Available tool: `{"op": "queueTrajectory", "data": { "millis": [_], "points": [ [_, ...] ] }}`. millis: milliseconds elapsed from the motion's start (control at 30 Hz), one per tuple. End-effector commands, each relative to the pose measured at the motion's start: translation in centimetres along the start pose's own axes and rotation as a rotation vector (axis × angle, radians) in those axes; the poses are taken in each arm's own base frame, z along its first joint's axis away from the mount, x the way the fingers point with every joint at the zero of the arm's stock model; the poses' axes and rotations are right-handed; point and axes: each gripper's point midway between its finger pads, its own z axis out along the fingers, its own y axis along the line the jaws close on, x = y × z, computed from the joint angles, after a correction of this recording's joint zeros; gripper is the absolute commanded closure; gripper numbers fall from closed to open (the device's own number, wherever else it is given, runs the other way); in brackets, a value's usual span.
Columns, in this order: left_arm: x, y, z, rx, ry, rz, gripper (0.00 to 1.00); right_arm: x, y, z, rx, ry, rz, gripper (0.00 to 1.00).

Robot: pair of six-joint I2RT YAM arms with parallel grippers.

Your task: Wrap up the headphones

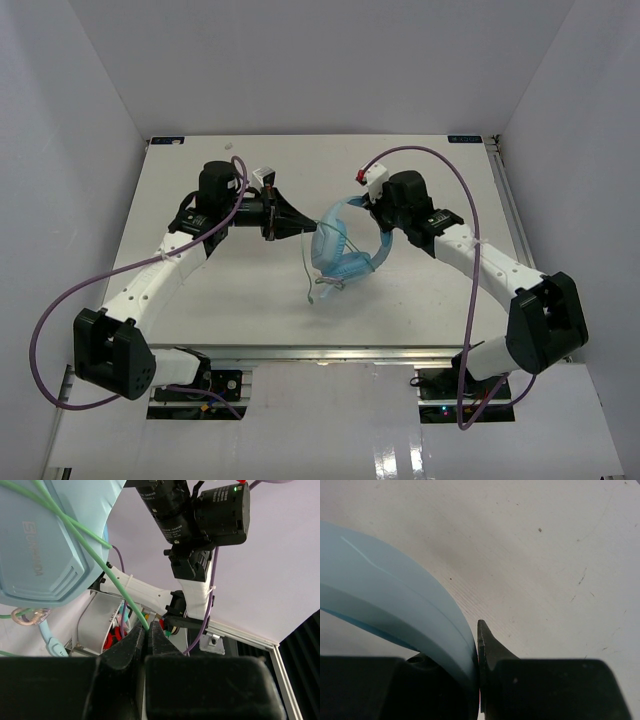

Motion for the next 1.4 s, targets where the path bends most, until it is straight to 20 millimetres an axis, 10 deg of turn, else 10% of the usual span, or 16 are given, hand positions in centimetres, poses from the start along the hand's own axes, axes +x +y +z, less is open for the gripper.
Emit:
{"op": "queueTrajectory", "data": {
  "millis": [0, 667, 1367],
  "points": [
    [2.5, -2.9, -0.9, 0.051, 0.057, 0.052, 0.84, -1.0, -3.4, 0.1, 0.184, 0.003, 0.038, 0.92],
    [3.2, -0.3, 0.4, 0.003, 0.051, 0.001, 0.83, -2.4, -3.9, 1.0, 0.209, -0.016, 0.065, 0.92],
    [1.9, 1.3, 6.7, -0.063, -0.062, -0.059, 0.85, -2.0, -3.4, 2.4, 0.200, 0.019, 0.181, 0.92]
  ]
}}
